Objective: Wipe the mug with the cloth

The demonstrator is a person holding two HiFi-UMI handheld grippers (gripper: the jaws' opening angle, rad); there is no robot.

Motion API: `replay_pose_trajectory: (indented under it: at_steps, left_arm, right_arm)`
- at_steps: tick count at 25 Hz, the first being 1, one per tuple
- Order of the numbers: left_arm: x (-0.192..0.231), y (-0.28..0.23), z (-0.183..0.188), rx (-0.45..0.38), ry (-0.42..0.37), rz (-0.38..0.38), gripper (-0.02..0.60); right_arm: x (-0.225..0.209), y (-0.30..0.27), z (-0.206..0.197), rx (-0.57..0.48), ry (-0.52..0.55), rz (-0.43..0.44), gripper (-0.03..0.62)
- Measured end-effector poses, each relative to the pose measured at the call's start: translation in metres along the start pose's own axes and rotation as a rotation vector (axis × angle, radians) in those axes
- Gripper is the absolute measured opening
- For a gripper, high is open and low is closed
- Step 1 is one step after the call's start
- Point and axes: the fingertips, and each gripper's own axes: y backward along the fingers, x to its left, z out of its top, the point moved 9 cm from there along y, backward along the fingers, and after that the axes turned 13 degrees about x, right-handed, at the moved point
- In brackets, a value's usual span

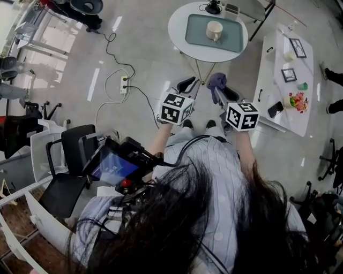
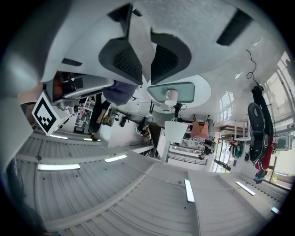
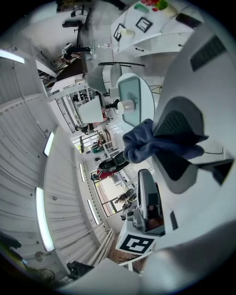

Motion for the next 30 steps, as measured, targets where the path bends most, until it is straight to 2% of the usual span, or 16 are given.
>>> replay_pose_trajectory:
  at_steps: [23,30]
  left_arm:
    - [-0.033,0.011,-0.019,0.028,-0.048,-0.023,0.072]
    - [-0.031,0.008,-0.011,0.026,-0.055,-0.031,0.072]
  right_arm:
    - [0.007,0.025,-0.034,-0.033,-0.044,-0.011,0.107]
    - [0.005,0.026,-0.027,-0.04,-0.05,-0.013,0.107]
